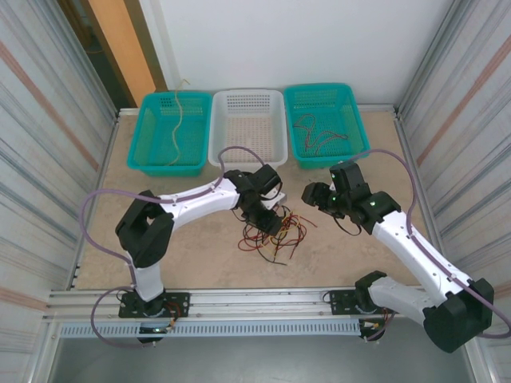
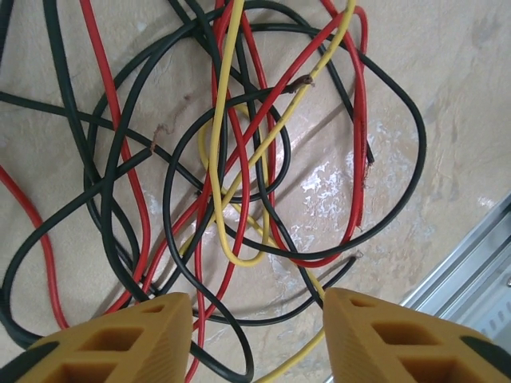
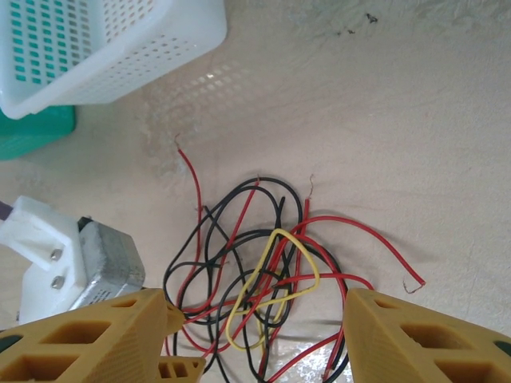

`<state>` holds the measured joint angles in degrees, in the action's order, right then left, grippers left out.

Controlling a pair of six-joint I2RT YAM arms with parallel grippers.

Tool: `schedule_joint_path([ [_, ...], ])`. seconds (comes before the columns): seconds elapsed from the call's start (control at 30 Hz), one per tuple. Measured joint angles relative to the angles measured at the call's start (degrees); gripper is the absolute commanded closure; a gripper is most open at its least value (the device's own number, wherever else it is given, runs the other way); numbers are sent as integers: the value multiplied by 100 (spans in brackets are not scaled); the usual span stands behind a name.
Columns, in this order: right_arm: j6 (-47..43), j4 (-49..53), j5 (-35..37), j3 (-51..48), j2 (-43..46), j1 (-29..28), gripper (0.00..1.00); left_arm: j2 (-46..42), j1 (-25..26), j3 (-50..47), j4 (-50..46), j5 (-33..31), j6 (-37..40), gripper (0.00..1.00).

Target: Untangle the cables

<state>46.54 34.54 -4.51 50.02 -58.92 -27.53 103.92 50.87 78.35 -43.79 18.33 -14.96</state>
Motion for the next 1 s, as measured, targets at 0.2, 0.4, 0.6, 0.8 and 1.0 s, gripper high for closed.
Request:
schedule_joint_path([
  [0.2, 4, -9, 2, 0, 7, -111, 41, -586, 20, -70, 15, -50, 17, 49],
  [0.4, 105, -15, 35, -2, 22, -291, 40, -376, -55, -321, 256, 85, -59, 55],
  [0.6, 149, -22, 44, -94, 109, -365, 39, 44, -118, -339, 378, 179, -153, 86],
  [0.8, 297, -94, 46, -326, 118, -577, 35, -232, -367, -348, 522, 479, -258, 100],
  [1.0, 431, -168, 125, -428, 50, -765, 32, -1010, -654, -348, 728, 796, -352, 84],
])
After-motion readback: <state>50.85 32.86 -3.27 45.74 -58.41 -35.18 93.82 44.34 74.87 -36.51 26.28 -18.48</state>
